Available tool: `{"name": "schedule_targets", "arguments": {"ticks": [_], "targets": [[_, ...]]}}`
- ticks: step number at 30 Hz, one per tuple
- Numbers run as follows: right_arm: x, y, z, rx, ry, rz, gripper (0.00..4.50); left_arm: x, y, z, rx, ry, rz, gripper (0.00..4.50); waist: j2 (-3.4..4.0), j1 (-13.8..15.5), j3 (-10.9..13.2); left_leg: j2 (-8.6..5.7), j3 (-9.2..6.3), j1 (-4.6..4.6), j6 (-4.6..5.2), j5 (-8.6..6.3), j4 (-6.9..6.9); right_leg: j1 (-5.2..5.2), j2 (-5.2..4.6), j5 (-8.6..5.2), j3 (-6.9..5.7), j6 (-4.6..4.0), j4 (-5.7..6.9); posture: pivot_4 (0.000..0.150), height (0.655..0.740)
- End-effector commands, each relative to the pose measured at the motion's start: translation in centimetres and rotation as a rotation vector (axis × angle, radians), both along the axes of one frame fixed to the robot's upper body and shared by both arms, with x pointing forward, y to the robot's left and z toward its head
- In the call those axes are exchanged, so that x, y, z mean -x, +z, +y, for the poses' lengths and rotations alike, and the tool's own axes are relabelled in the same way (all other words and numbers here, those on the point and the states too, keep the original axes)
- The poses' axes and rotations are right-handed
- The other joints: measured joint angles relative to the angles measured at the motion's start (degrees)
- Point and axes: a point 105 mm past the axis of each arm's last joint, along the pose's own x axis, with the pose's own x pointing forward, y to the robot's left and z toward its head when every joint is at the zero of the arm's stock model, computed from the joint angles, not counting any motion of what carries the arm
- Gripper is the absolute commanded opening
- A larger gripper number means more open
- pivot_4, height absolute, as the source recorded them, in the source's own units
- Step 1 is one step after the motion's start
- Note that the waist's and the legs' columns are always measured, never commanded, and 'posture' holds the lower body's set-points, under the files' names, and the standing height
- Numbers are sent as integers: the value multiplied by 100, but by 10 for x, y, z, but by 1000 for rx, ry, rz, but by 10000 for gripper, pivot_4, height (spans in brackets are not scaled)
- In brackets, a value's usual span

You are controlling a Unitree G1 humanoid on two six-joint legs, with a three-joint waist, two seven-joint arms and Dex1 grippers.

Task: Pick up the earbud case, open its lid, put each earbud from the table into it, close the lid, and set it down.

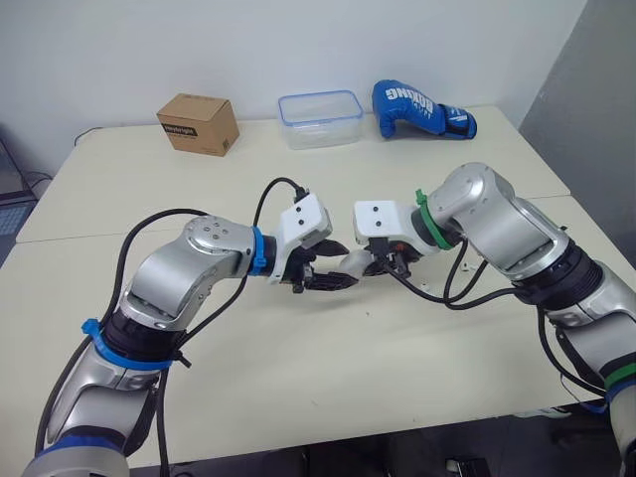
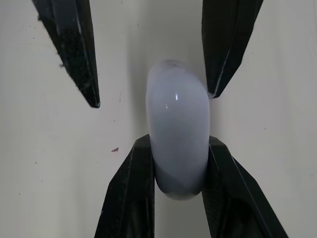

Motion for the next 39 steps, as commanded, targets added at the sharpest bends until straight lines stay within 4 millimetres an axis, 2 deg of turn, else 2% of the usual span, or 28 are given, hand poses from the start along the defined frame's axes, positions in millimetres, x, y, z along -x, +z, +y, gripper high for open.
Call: {"name": "schedule_targets", "arguments": {"ticks": [1, 2, 4, 10, 11, 28, 35, 39], "targets": [[1, 17, 5, -15, 28, -52, 8962, 1, 7, -3, 3, -11, -48, 29361, 0, 0, 0, 0, 0, 0, 0, 0, 0, 0, 0, 0, 0, 0, 0, 1500, 7400], [1, 18, 5, -16, 29, -51, 8962, 0, 7, -3, 2, -9, -49, 29361, 0, 0, 0, 0, 0, 0, 0, 0, 0, 0, 0, 0, 0, 0, 0, 1500, 7400], [2, 18, 6, -16, 31, -51, 8962, -2, 8, -3, 10, 3, -58, 25714, 0, 1, 0, -1, 0, 0, 0, 0, 0, 0, 0, 0, 0, 0, -1, 1500, 7400], [4, 18, 7, -20, 38, -41, 8962, -7, 10, -3, 20, 18, -71, 9147, 0, 1, 0, -1, 0, 0, 0, 0, 1, 0, -1, 0, 0, 0, 0, 1500, 7400], [5, 18, 8, -21, 38, -40, 8962, -7, 10, -3, 18, 18, -71, 7850, 0, 1, 0, -1, 0, 0, 0, 0, 1, 0, -1, 0, 0, 0, 0, 1500, 7400], [8, 18, 10, -25, 46, -19, 8962, -11, 4, -1, 2, 38, -99, 7847, 0, 1, 0, -1, 0, 0, -1, 1, 1, 0, -1, 0, 0, 0, 1, 1500, 7400], [11, 23, 2, -106, 1, 70, 8962, -13, 6, 11, 31, 85, -99, 7847, 0, 3, 0, 0, -1, 0, -1, 1, 1, 0, -1, 0, 0, 0, 1, 1500, 7400], [16, 24, 4, -134, -2, 105, 21289, -13, 8, 12, 54, 89, -104, 7847, 0, 0, 0, -1, -1, 0, -1, 1, 1, -1, -2, 0, 0, -1, 3, 1500, 7400]]}}
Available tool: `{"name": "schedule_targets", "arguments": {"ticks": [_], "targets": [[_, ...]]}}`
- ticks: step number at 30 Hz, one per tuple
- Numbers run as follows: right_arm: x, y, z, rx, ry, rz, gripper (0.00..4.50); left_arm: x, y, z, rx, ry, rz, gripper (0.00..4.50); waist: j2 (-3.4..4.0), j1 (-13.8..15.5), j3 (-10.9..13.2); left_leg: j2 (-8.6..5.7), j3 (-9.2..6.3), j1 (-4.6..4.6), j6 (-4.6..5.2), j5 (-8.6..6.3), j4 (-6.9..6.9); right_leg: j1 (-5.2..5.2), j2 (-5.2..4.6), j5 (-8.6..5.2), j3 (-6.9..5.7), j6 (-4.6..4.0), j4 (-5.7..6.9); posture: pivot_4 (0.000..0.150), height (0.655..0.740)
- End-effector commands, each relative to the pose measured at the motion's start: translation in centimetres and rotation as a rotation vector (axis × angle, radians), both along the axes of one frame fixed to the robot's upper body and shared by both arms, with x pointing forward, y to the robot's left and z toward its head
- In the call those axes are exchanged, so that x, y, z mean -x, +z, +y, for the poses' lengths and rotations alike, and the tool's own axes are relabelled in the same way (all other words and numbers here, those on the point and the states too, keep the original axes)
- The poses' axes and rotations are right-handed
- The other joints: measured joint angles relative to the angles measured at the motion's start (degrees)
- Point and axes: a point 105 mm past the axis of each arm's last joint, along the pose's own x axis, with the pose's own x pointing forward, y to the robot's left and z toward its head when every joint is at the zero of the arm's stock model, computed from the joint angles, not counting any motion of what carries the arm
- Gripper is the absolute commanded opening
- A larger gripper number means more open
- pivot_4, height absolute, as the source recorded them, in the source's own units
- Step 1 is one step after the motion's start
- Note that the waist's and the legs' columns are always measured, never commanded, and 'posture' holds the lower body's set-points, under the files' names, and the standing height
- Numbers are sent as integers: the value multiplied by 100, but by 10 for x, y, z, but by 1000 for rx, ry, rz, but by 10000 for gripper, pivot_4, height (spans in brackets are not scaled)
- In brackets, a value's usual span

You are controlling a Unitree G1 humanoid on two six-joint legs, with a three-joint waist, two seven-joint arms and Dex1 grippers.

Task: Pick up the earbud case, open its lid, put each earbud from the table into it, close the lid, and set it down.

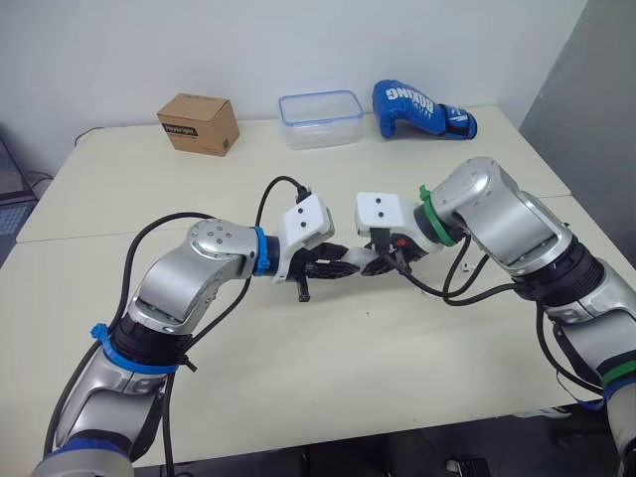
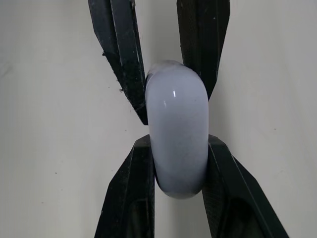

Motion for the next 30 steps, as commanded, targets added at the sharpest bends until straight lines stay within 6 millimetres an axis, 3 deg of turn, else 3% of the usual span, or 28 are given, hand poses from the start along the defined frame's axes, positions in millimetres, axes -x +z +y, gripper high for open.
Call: {"name": "schedule_targets", "arguments": {"ticks": [1, 2, 9, 15, 22, 30], "targets": [[10, 16, 5, -64, 38, -4, 24783, -8, 11, 11, 38, 68, -39, 7847, 0, 1, 0, 0, -1, 0, 0, 0, 0, 0, 0, 0, 0, 0, 0, 1500, 7400], [10, 17, 4, -75, 32, 1, 27732, -9, 12, 13, 48, 78, -38, 7847, 0, 1, 0, 0, -1, 0, 0, 0, 0, 0, 0, 0, 0, 0, 0, 1500, 7400], [10, 22, -12, -277, -41, 84, 27732, -3, 29, 33, 253, 72, -10, 7847, -1, 7, 0, 0, 0, 0, 0, 0, 1, 0, -2, 0, 0, 0, -2, 1500, 7400], [8, 29, -20, -552, -133, 211, 27732, 14, 28, 50, 343, 44, 43, 7847, 0, 3, 0, 1, 2, 1, 0, 0, 0, 0, -1, 1, 2, -1, 1, 1500, 7400], [8, 38, -21, -732, -172, 279, 27732, 35, 31, 48, 400, -32, 96, 7847, -1, 14, -1, 0, 1, 1, 0, 0, 1, 2, -2, 1, 1, -2, 2, 1500, 7400], [22, 40, -17, -759, -123, 360, 27732, 35, 36, 47, 407, -45, 41, 7847, -1, 2, -1, 1, 3, 2, 0, 0, 1, 2, -1, 1, 1, -2, 2, 1500, 7400]]}}
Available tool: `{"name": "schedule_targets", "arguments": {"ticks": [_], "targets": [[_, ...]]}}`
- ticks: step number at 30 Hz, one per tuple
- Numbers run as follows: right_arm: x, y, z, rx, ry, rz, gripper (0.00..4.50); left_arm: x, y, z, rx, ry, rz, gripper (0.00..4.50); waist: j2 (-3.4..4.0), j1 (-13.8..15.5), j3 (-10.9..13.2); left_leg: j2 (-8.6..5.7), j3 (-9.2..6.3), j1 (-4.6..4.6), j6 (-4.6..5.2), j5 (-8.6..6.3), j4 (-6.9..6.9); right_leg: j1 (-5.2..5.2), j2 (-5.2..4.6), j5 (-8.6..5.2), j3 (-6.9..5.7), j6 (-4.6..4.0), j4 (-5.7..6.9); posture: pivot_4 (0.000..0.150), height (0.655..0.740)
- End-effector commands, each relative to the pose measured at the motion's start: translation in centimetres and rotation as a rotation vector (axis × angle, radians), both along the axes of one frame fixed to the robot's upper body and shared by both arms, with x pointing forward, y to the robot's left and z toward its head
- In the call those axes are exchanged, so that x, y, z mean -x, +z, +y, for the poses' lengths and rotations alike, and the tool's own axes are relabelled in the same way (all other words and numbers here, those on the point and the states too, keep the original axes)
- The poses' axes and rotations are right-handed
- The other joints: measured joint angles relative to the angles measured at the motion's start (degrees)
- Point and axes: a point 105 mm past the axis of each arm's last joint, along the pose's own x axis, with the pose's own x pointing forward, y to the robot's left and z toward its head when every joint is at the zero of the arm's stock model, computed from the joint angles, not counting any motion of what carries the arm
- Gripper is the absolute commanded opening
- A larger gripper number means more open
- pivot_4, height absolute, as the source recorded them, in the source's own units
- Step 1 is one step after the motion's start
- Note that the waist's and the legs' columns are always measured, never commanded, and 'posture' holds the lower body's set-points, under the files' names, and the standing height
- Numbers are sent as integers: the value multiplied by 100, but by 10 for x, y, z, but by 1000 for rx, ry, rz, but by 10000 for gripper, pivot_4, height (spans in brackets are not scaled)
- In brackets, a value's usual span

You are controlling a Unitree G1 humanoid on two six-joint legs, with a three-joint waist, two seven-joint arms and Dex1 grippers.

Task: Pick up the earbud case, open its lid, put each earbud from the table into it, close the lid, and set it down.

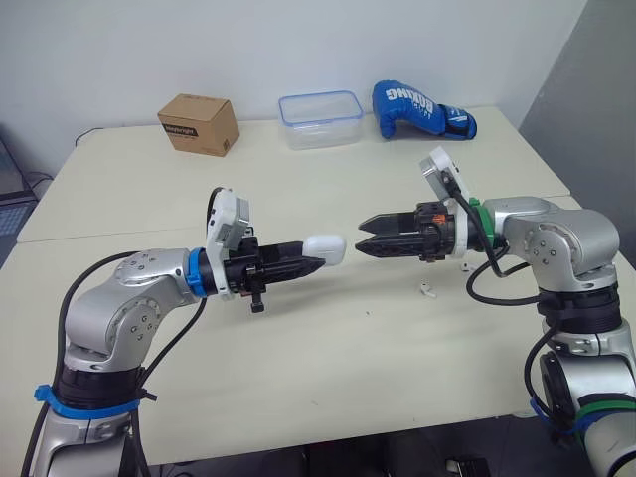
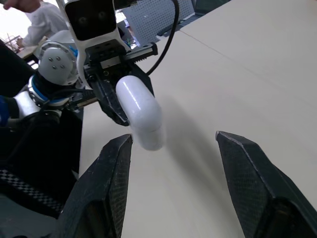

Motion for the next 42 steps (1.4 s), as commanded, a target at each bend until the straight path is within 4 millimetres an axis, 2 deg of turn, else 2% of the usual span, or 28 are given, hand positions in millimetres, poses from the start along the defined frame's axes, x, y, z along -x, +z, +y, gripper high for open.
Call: {"name": "schedule_targets", "arguments": {"ticks": [1, 7, 14, 42], "targets": [[11, 13, 3, -29, 50, -36, 27732, 4, 13, -1, 8, -14, -76, 7847, 0, 0, 0, 0, 0, 0, 0, 0, 0, 0, 0, 0, 0, 0, 0, 1500, 7400], [14, 12, 12, -13, 67, -48, 27732, 2, 14, -3, 3, -18, -86, 7847, 0, 0, 0, 0, 0, 0, 0, 0, 0, 1, 0, 0, 0, 0, -1, 1500, 7400], [6, 11, 25, -1, 54, -68, 27732, 3, 16, -10, 3, -46, -97, 7847, 0, 0, 0, 0, 0, 0, 0, 0, 0, 0, 0, 0, 0, 0, -1, 1500, 7400], [-8, 16, 27, -10, 24, -57, 27732, 9, 12, -10, 5, -60, -97, 7847, 0, 0, 0, 0, -1, 0, 0, 0, -2, 0, 0, 0, 0, 0, -2, 1500, 7400]]}}
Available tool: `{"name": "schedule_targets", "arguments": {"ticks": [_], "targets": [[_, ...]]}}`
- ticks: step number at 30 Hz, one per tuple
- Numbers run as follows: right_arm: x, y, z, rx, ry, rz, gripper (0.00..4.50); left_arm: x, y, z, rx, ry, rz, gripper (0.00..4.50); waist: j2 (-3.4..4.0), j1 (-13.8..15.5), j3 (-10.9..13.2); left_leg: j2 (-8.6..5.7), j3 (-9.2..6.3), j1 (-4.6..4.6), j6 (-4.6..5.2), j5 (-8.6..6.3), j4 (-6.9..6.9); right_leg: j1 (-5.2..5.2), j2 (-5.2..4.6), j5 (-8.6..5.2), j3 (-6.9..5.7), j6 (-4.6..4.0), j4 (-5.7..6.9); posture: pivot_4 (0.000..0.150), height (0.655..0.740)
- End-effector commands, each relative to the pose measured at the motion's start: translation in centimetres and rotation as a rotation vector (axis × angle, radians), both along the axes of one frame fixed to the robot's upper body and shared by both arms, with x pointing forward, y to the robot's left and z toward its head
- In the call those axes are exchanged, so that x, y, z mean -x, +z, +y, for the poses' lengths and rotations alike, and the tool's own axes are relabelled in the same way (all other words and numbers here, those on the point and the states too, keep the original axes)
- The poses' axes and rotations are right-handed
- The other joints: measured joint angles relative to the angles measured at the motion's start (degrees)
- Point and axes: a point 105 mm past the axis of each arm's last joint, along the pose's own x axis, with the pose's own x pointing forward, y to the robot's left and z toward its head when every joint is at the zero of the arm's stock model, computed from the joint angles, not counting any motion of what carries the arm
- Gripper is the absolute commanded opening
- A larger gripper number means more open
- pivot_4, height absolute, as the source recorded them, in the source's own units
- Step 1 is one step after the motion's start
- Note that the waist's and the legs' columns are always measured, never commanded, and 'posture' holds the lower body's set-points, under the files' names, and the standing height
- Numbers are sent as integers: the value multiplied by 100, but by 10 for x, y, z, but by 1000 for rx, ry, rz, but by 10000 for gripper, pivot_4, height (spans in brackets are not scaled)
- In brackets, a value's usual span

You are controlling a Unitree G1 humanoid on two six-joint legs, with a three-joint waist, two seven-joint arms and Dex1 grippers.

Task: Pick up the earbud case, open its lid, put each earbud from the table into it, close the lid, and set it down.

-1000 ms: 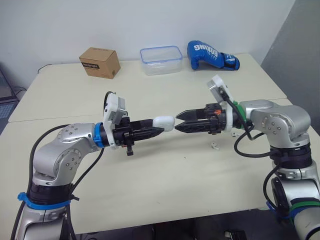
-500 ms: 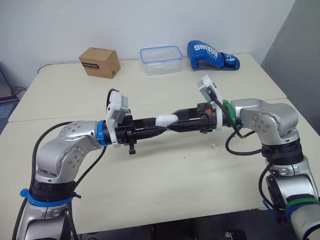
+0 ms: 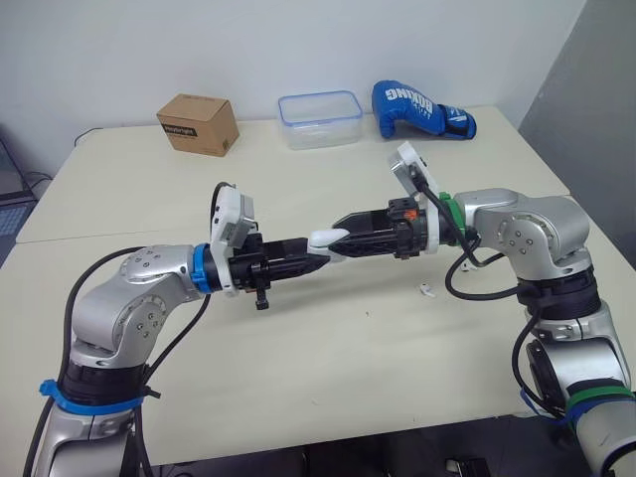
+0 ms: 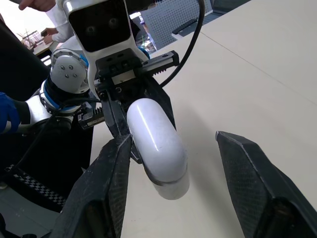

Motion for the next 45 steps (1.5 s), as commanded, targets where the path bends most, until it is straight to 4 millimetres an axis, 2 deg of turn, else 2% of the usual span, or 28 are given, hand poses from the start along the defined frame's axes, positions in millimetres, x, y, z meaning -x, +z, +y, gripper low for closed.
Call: {"name": "schedule_targets", "arguments": {"ticks": [1, 11, 19, 22, 24, 29, 35, 40, 45], "targets": [[-6, 12, -3, -25, -24, -55, 27732, 10, 12, -5, 8, -46, -69, 7847, 0, 1, 0, 0, 0, 0, 0, 0, 0, 0, 0, 0, 0, 0, 0, 1500, 7400], [-11, 18, 2, -40, -34, -59, 27732, 13, 13, -7, 18, -54, -73, 7847, 0, -3, 0, 0, 1, 0, 0, 0, 0, -1, 0, 0, 1, 0, 0, 1500, 7400], [14, 41, 1, -90, 82, -68, 27732, 7, 12, -1, 19, -16, -74, 7847, 0, 1, 0, 0, 0, 0, 0, 0, 0, 0, 0, 0, 0, 0, -1, 1500, 7400], [13, 42, -4, -69, 65, -97, 27732, 4, 11, 5, 13, 11, -84, 7847, 0, 1, 0, 0, 0, 0, 0, 0, -1, 0, 0, 0, 0, 0, -2, 1500, 7400], [5, 37, -11, -27, 7, -104, 27732, 3, 13, 8, 14, 19, -91, 7847, 0, 2, 0, 0, 1, 0, 0, 0, 0, 1, 0, 0, 0, 0, -1, 1500, 7400], [-19, 2, -40, 243, -131, -120, 27732, 3, 15, 10, 10, 21, -110, 7847, 0, 4, 0, -1, 4, 0, 1, -1, -1, 1, 0, 0, 2, 0, -3, 1500, 7400], [-29, -26, -67, 544, -152, -194, 27732, -1, 18, 9, 15, 23, -144, 7847, 0, 1, 0, 0, 6, -1, 1, -1, -2, 0, 0, 0, 2, 0, -5, 1500, 7400], [-31, -52, -89, 787, -151, -160, 27732, -3, 19, 6, 22, 24, -169, 7847, 0, 5, 0, 0, 5, -1, 1, -1, -1, 0, 0, 0, 1, 0, -6, 1500, 7400], [-36, -67, -100, 912, -161, -160, 27732, -3, 17, 0, 28, 15, -178, 7847, 0, 4, 0, 0, 5, -1, 1, -1, -2, 0, 0, 0, 1, 0, -8, 1500, 7400]]}}
